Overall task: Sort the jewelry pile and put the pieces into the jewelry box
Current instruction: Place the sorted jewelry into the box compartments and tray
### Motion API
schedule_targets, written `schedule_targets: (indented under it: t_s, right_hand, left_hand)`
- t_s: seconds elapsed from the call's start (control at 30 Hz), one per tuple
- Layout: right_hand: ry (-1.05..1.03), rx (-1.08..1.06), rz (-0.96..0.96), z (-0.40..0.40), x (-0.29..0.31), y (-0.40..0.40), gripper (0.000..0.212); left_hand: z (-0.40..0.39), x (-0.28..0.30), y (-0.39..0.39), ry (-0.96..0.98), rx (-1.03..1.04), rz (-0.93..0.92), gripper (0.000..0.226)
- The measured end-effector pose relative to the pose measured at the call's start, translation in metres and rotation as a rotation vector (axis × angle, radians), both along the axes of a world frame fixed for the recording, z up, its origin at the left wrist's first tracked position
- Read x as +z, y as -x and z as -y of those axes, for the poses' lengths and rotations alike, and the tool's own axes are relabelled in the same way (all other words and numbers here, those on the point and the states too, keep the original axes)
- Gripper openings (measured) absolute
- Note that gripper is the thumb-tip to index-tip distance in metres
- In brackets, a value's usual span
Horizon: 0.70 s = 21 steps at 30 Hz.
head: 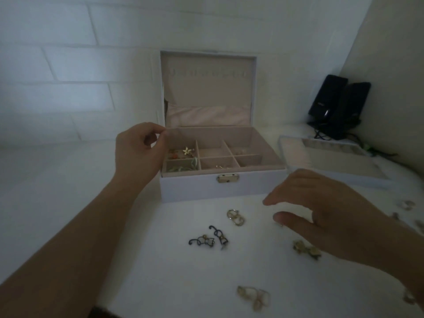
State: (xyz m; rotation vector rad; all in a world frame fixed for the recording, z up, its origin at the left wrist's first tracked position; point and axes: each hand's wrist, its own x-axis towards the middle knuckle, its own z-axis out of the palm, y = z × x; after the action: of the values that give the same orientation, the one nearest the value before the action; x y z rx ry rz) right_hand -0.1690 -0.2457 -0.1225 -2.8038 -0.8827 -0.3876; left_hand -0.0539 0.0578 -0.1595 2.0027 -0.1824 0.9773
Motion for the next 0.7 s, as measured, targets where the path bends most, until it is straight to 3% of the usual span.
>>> schedule_targets:
  t_s: [0.1,0.27,0.43,0.7]
  right_hand:
    - [-0.084,0.029,0.033,-0.002,-0.004,0.007,0.023]
    - [0.081,0.332,0.021,-0.045,-0.029,0.005,0.031]
    - [0.062,0.341,0.041,-0.051,-0.04,-0.003,0.011]
    - [-0.217,0.216,-0.157,-0.056,-0.031,-0.001,0.015]
  left_hand:
    - [0.002,-0.002,0.0,-0.001,0.003,-0.014,0.011]
    - [0.004,-0.003,0.0,-0.007,0.011,-0.027,0.011]
    - [0.003,-0.001,-0.001,0.027,0.025,-0.033,0.011]
    - [0.001,0.0,-0.002,0.06,0.005,-0.02,0.012]
